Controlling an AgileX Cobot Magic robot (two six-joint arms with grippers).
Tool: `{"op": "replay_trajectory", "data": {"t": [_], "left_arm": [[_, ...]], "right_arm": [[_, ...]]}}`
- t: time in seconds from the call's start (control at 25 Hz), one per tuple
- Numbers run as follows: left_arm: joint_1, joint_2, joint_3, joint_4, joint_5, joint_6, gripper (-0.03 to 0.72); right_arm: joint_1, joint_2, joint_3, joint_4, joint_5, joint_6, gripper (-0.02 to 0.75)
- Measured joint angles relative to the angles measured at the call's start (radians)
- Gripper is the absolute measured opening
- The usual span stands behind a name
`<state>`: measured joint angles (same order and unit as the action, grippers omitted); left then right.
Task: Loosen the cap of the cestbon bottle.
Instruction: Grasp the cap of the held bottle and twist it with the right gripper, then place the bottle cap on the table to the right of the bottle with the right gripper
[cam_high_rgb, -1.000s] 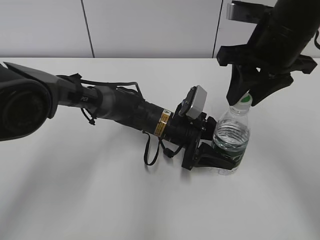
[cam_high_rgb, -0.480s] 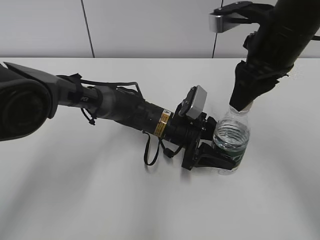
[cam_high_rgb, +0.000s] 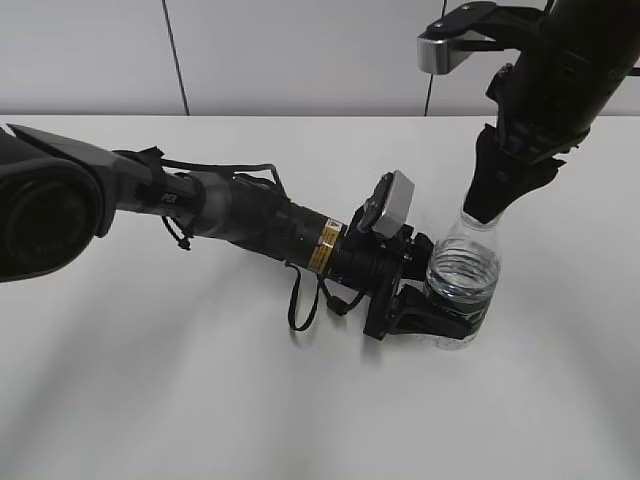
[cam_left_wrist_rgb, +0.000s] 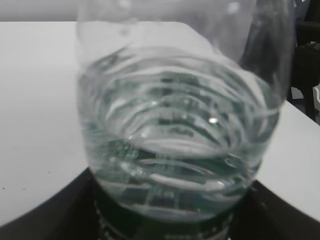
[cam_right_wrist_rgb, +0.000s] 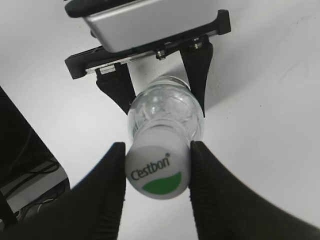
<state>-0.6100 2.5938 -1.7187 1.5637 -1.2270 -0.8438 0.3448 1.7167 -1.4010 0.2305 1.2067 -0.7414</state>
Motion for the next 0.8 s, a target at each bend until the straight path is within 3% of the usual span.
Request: {"op": "replay_trajectory", "data": {"t": [0.44,0.8], "left_arm": [[-0.001,0.000,0.000,-0.001,0.000,-0.002,0.504],[-0.001,0.000,0.000,-0.001,0.000,-0.002,0.504]], "right_arm": [[0.000,-0.030,0.000,0.006,0.005,0.007,0.293],[0.000,-0.107,0.000,-0.044,0.007,0.308,0.293]]}}
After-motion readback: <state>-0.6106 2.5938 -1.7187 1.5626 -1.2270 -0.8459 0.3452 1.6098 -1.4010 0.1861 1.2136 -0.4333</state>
